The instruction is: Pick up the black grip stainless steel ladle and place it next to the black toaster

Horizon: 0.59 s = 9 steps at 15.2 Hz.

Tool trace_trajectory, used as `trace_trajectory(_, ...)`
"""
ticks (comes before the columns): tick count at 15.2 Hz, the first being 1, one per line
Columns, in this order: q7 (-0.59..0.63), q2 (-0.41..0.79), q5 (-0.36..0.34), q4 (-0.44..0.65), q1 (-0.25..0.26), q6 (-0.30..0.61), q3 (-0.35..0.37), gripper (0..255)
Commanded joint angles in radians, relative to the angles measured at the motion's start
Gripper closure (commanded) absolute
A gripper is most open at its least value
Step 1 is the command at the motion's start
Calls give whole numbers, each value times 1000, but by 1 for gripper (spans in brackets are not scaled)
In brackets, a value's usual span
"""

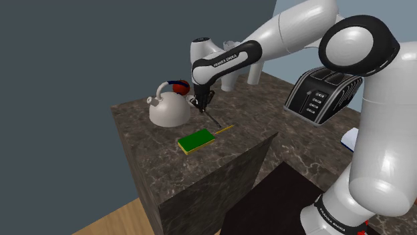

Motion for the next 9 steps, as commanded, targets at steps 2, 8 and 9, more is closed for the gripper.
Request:
trace_trajectory(2,-2,-8,1,-18,-3,9,-1,255)
trace_trajectory(8,-15,-44,12,14,-5,-57,4,255)
trace_trajectory(9,-17,-49,13,20,-5,-68,4,255)
